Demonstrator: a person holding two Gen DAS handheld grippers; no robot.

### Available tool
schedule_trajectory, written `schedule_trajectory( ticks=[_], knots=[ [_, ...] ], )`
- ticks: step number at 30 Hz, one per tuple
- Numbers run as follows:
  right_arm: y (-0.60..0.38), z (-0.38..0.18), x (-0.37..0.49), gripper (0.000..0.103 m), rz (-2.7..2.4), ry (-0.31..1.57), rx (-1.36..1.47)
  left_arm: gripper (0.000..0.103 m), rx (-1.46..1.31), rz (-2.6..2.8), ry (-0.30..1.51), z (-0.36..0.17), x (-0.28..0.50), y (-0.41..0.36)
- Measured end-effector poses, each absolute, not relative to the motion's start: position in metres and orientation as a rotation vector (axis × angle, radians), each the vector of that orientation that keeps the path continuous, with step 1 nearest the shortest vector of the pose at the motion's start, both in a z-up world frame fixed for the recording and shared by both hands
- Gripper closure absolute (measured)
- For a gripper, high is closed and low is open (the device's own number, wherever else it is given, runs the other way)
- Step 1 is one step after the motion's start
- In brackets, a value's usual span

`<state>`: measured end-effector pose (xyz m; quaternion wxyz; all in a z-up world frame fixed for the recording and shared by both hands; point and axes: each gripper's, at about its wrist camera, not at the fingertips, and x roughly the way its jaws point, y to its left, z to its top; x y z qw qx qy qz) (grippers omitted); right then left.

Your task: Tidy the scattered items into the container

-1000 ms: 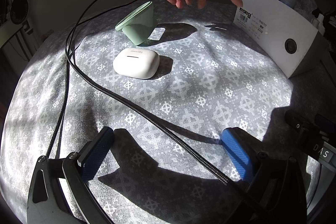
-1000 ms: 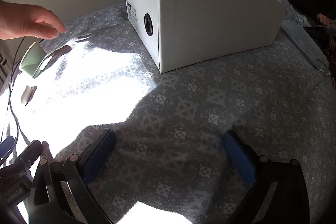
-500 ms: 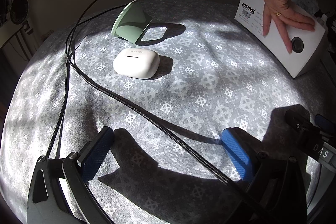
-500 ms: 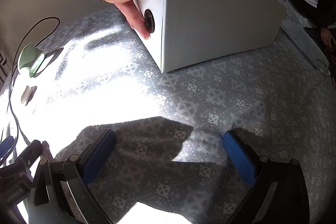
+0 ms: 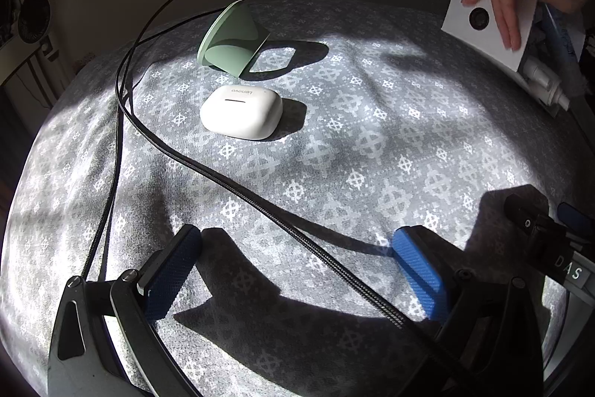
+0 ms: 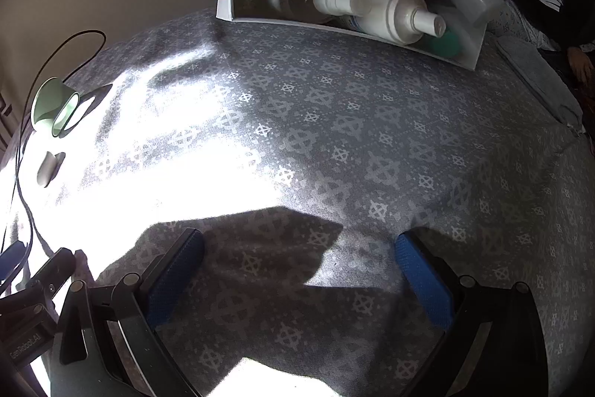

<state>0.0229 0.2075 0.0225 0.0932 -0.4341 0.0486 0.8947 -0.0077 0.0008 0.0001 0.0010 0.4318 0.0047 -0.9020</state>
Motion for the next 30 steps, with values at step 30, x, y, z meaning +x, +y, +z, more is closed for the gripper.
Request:
schedule_trajectory(
  ticks=[30],
  knots=[
    [0.208, 0.017, 0.004, 0.0, 2.658, 0.187, -1.297, 0.0, 1.355, -2.833, 0.014, -0.001, -0.01, 0.001]
  ],
)
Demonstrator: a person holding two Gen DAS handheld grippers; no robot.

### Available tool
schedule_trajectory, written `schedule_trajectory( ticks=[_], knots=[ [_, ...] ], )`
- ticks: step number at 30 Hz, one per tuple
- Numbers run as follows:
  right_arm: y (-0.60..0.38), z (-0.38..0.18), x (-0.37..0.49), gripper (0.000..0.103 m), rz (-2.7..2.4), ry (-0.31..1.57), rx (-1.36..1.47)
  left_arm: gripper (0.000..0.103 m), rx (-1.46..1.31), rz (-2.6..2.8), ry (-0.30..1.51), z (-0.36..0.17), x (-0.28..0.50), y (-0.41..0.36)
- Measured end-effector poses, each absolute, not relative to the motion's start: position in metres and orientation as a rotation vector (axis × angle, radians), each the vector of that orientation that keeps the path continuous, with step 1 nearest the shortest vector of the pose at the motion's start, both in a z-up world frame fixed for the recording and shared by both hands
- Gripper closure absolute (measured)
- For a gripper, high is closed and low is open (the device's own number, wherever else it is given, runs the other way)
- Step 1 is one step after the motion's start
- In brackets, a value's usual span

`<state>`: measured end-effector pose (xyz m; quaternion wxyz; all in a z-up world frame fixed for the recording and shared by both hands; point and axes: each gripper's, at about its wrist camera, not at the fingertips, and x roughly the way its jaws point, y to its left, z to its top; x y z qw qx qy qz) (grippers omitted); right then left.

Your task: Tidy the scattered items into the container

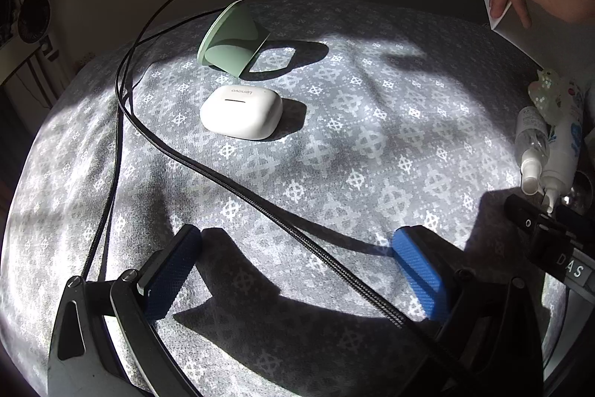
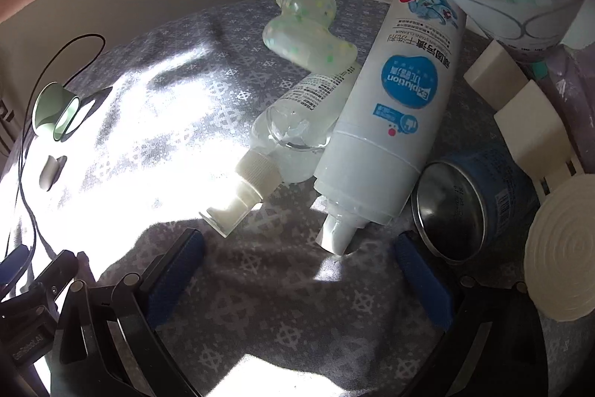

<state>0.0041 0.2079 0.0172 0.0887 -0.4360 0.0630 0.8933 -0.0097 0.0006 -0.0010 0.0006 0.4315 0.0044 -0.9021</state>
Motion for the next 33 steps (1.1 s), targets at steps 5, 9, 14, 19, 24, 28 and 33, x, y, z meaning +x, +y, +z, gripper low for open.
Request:
schedule_trajectory(
  ticks=[5, 9, 14, 19, 24, 28, 33],
  knots=[
    [0.205, 0.017, -0.001, 0.0, 2.657, 0.181, -1.295, 0.0, 1.355, -2.833, 0.014, -0.001, -0.01, 0.0],
    [0.203, 0.017, -0.005, 0.0, 2.658, 0.184, -1.295, 0.0, 1.355, -2.833, 0.015, -0.001, -0.01, 0.001],
    [0.2, 0.016, -0.011, 0.0, 2.657, 0.183, -1.297, 0.0, 1.356, -2.833, 0.015, -0.001, -0.01, 0.001],
    [0.205, 0.015, -0.011, 0.0, 2.658, 0.183, -1.296, 0.0, 1.355, -2.833, 0.015, -0.001, -0.01, 0.001],
    [0.208, 0.013, -0.005, 0.0, 2.659, 0.185, -1.296, 0.0, 1.355, -2.834, 0.015, -0.003, -0.012, 0.0],
    [0.208, 0.014, -0.004, 0.0, 2.659, 0.185, -1.296, 0.0, 1.355, -2.834, 0.015, -0.002, -0.012, 0.001],
    [0.208, 0.013, -0.008, 0.0, 2.656, 0.186, -1.301, 0.0, 1.355, -2.834, 0.015, -0.003, -0.012, 0.001]
  ],
)
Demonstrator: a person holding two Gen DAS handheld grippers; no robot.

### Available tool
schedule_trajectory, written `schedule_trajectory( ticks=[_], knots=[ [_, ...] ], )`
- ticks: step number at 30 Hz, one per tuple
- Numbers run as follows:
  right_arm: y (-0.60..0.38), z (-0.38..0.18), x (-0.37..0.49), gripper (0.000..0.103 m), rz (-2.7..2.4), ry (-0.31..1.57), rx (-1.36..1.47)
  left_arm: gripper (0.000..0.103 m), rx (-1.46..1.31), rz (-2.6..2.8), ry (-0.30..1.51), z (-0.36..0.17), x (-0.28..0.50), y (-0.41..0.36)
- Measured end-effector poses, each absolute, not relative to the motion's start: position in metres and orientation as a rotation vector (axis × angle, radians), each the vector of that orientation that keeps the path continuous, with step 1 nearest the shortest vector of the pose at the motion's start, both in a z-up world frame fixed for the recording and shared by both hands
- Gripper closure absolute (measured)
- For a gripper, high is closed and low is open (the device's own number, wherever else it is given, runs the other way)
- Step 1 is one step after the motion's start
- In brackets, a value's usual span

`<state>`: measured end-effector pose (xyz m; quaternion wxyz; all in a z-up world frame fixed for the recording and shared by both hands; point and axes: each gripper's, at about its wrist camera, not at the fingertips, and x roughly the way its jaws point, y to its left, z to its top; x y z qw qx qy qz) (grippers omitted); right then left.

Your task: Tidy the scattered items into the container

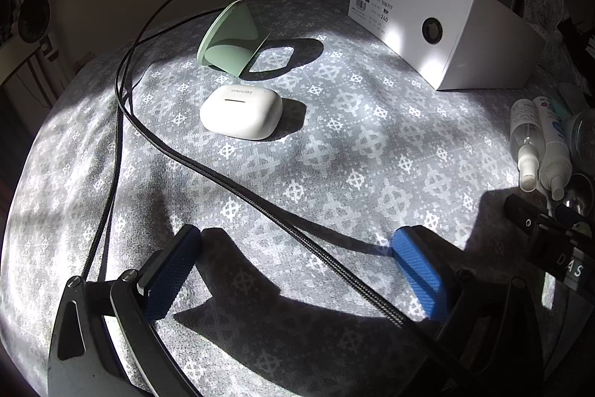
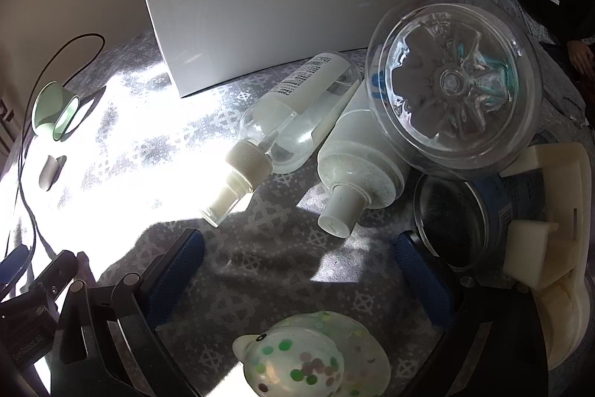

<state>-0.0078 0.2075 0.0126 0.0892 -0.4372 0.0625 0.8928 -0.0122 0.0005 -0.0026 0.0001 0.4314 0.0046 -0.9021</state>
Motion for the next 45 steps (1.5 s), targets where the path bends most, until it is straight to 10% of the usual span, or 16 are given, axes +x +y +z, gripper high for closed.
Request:
schedule_trajectory(
  ticks=[45],
  knots=[
    [0.196, 0.03, 0.05, 0.0, 2.553, 0.222, -1.385, 0.0, 1.452, -2.931, -0.008, 0.001, -0.002, -0.009]
  ],
)
